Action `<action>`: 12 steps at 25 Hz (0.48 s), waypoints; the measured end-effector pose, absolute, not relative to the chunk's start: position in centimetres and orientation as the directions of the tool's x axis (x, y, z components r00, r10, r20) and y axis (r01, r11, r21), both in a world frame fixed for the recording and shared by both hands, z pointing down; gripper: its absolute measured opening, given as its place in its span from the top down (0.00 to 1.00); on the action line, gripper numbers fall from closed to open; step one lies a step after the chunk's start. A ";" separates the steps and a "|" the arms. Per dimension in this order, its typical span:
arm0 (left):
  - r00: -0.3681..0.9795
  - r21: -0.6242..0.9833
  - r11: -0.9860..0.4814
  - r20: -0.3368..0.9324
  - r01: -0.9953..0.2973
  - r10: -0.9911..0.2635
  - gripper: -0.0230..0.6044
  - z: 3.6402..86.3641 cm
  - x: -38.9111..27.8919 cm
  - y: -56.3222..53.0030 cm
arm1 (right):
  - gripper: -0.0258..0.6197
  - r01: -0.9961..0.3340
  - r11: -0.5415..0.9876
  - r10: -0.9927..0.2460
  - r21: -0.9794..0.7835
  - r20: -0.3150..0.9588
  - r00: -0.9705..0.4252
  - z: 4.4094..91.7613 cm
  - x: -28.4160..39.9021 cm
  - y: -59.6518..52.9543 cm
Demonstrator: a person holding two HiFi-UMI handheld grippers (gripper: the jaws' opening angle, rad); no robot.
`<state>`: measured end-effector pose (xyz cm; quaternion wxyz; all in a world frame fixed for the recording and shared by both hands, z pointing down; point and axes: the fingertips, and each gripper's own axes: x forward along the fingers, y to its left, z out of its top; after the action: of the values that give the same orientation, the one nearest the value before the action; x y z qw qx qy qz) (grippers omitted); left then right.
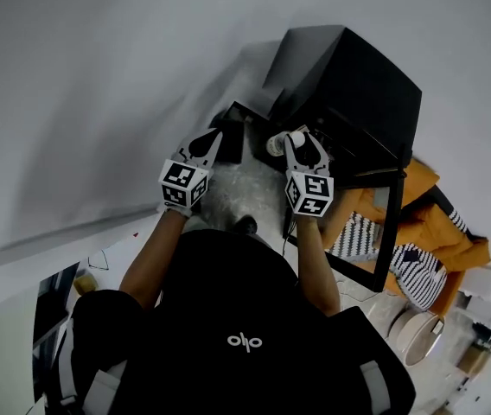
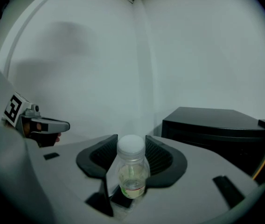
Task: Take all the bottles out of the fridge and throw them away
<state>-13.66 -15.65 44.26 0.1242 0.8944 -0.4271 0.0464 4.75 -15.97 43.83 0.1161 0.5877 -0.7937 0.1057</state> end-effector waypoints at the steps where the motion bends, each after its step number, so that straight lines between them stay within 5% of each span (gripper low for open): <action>1: 0.626 0.185 -0.599 0.189 -0.779 -0.757 0.96 44.3 -14.4 -15.8 | 0.66 -0.955 0.296 -0.904 -0.032 0.313 -0.290 43.9 3.9 -16.3; 12: 0.604 0.212 -0.569 0.186 -0.795 -0.775 0.96 45.9 -19.3 -16.5 | 0.66 -0.923 0.383 -0.845 -0.035 0.390 -0.365 46.8 -3.0 -17.6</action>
<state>-19.33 -16.47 45.86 0.1376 0.8850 -0.4433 0.0361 -3.01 -17.56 46.82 0.1561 0.5413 -0.8167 0.1250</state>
